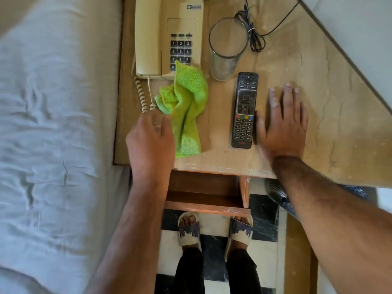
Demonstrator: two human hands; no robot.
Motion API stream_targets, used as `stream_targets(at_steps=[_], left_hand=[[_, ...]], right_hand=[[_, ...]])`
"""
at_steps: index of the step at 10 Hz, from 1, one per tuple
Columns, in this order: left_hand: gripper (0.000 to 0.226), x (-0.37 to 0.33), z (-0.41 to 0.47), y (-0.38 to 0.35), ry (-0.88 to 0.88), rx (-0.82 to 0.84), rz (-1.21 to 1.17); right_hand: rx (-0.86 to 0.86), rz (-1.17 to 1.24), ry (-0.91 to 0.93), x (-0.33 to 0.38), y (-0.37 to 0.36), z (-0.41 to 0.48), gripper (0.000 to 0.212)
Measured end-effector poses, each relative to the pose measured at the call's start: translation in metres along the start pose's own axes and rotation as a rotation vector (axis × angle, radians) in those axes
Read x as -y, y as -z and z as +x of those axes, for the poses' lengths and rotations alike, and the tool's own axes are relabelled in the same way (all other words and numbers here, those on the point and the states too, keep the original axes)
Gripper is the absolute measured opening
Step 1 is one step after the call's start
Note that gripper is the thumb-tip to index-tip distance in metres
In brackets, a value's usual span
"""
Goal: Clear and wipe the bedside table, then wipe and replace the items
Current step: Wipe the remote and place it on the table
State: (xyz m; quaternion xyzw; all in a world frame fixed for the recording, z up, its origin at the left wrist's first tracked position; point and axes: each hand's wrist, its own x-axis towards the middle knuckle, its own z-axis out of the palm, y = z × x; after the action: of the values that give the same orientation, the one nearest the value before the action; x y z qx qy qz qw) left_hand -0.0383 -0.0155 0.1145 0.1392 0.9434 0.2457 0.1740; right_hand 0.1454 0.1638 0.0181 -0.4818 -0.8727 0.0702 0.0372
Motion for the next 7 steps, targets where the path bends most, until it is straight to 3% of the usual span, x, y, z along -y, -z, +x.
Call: stream_targets(at_steps=[1, 2, 4, 5, 6, 7], left_hand=[[0.051, -0.029, 0.045, -0.019, 0.041, 0.144, 0.211], [0.058, -0.038, 0.057, -0.036, 0.081, 0.188, 0.261], [0.067, -0.023, 0.045, -0.046, 0.155, 0.115, 0.000], [0.053, -0.025, 0.035, -0.048, 0.104, 0.108, 0.040], [0.025, -0.028, 0.024, -0.041, 0.062, 0.098, -0.091], [0.028, -0.019, -0.027, -0.024, 0.127, 0.086, -0.567]], right_hand=[[-0.005, 0.002, -0.001, 0.000, 0.001, -0.001, 0.067], [-0.003, 0.001, 0.002, 0.000, 0.001, -0.001, 0.067], [0.004, -0.009, -0.003, 0.001, 0.002, 0.000, 0.067], [0.009, -0.014, -0.008, 0.001, 0.002, 0.000, 0.067], [0.012, -0.009, -0.007, 0.001, 0.002, 0.000, 0.067], [0.020, -0.003, -0.007, 0.001, 0.003, 0.000, 0.067]])
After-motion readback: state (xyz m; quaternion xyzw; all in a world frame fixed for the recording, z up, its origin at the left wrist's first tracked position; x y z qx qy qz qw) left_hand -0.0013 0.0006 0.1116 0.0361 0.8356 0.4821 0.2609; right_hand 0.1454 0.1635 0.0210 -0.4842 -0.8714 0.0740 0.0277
